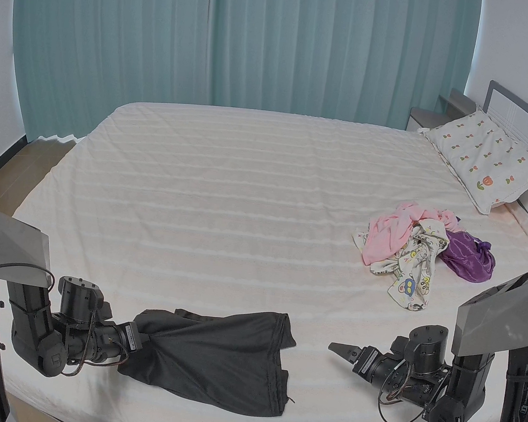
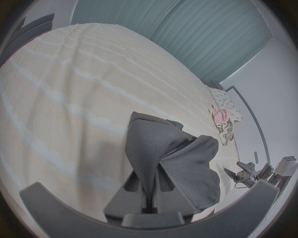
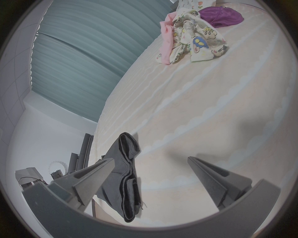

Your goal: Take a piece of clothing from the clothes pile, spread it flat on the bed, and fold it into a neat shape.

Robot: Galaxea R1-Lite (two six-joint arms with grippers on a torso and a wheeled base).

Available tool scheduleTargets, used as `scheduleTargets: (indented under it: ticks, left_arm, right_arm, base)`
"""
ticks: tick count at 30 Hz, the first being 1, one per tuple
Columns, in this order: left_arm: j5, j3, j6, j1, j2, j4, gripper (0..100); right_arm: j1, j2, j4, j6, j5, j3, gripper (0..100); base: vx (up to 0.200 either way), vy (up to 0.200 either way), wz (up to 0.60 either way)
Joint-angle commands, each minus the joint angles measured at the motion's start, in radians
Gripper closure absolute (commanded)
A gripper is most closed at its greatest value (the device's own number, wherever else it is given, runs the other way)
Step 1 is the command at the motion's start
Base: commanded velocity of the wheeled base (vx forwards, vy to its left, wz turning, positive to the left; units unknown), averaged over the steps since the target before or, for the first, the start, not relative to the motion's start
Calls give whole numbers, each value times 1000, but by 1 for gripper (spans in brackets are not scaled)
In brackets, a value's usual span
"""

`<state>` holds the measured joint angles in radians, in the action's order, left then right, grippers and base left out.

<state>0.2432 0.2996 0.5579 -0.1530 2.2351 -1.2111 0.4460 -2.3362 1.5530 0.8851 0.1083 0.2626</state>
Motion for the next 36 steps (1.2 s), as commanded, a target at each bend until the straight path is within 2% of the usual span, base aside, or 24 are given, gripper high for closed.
scheduleTargets:
  ticks: [1, 28, 36]
  left_arm:
    - [4, -11, -1, 10, -5, -1, 100]
    - [11, -17, -4, 53, 0, -1, 100]
    - [47, -36, -6, 53, -2, -4, 100]
  right_arm:
    - [0, -2, 4, 0, 1, 0, 0]
    - [-4, -6, 4, 0, 1, 1, 0]
    - [-4, -11, 6, -2, 1, 1, 0]
  base:
    - [0, 200, 0]
    - [0, 200, 0]
    - [0, 0, 0]
